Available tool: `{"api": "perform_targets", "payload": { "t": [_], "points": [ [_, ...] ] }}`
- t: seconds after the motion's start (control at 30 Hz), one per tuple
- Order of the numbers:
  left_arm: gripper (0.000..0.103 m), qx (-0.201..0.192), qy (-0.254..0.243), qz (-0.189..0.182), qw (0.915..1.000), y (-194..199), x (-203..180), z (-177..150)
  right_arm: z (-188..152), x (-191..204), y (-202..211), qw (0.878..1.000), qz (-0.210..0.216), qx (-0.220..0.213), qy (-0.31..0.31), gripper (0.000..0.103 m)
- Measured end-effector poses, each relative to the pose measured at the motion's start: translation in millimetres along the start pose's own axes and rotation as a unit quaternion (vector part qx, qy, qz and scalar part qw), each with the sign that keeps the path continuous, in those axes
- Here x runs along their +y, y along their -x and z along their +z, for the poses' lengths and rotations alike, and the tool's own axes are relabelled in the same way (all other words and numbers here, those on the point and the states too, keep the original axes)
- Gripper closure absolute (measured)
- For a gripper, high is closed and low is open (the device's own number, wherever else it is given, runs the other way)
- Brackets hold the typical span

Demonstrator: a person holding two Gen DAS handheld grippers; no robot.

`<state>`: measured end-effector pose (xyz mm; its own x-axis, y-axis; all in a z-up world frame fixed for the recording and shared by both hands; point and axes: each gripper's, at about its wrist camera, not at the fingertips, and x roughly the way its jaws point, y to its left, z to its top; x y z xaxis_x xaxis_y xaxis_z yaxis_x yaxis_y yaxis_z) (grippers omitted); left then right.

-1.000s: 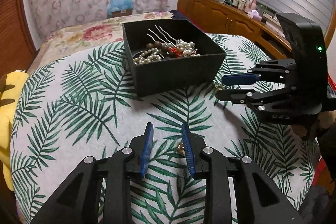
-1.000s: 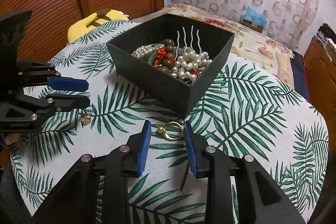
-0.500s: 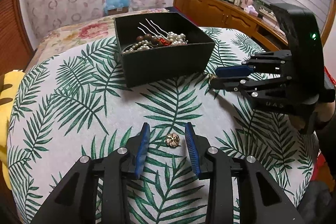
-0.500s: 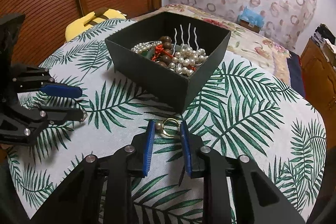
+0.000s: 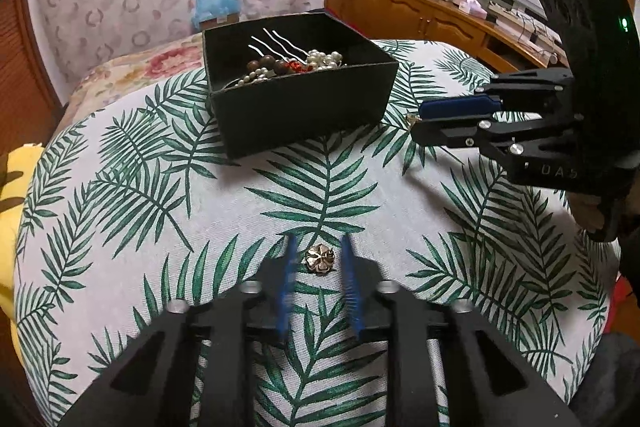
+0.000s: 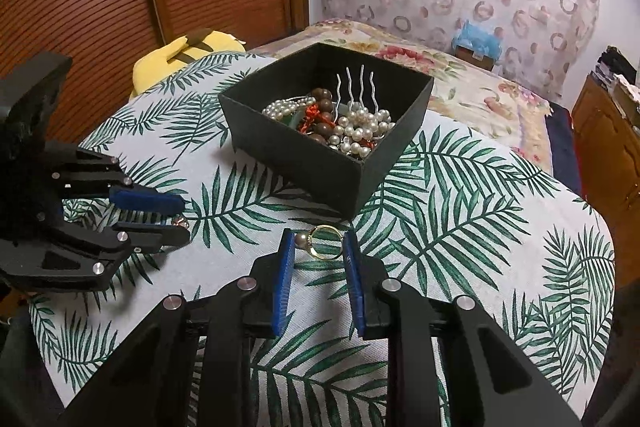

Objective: Organize jewelry
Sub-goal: 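Carry the earring and gold ring into the black box and open both grippers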

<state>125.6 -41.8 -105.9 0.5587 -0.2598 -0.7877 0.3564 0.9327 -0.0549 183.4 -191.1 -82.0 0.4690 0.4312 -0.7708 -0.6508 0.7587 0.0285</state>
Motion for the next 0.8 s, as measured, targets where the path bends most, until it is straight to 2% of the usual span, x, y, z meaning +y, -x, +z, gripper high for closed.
{"api": "perform_targets", "payload": {
  "t": [0.33,0.53,0.8],
  "points": [
    [0.089,-0.019,0.027,-0.004,0.9995,10,10,7,13,1,16,1.000,0.001,-0.025,0.005,0.076],
    [0.089,-0.048,0.032,0.004,0.9983,21,19,29,38,-8,22,0.999,-0.003,-0.053,0.002,0.076],
    [0.089,-0.078,0.029,0.013,0.9965,26,29,63,59,-16,13,0.998,0.005,-0.065,-0.003,0.076]
  ]
}}
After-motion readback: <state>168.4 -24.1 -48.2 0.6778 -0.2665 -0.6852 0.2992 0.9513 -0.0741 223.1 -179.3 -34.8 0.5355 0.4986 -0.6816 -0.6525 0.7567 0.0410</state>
